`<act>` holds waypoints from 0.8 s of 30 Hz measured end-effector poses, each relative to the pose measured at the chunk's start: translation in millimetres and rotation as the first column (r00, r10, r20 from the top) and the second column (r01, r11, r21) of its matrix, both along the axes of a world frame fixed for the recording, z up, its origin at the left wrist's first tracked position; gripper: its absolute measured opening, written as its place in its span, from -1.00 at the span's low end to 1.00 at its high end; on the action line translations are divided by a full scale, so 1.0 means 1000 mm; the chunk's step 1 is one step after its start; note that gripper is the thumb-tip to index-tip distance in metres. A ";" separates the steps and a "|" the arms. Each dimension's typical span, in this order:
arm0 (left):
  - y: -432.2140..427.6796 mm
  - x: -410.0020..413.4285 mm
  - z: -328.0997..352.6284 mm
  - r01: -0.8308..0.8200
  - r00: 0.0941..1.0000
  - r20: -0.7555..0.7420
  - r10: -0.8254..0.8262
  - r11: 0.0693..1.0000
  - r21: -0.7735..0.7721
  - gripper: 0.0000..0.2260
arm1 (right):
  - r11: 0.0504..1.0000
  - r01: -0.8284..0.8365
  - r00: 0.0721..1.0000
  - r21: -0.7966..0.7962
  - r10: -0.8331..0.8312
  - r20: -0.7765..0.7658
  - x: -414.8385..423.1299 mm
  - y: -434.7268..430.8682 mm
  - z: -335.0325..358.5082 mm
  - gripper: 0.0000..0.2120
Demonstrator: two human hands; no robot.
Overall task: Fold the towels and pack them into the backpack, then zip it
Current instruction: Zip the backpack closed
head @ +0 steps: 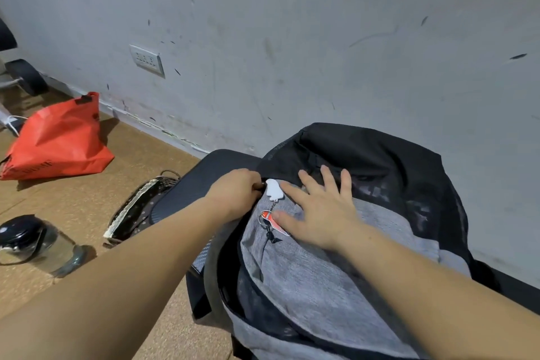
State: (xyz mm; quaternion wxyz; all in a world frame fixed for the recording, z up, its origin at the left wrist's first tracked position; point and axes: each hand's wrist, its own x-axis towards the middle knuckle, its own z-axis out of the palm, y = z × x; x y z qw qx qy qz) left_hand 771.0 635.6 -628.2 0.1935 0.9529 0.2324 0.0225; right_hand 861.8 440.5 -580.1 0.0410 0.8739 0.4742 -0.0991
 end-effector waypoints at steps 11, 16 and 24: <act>0.023 -0.036 0.012 0.235 0.957 0.027 -0.288 0.828 0.508 -0.76 | 0.989 -0.133 0.963 0.072 0.146 -0.227 -0.007 0.057 0.000 -0.46; -0.003 -0.089 0.025 0.403 0.911 -0.073 -0.405 0.843 0.356 -0.82 | 0.981 -0.160 0.985 -0.108 0.152 -0.078 -0.016 0.062 -0.012 -0.46; -0.053 -0.153 0.048 0.281 0.955 -0.163 -0.247 0.931 0.233 -0.79 | 0.985 -0.127 0.972 0.117 0.147 -0.185 -0.034 0.048 -0.005 -0.51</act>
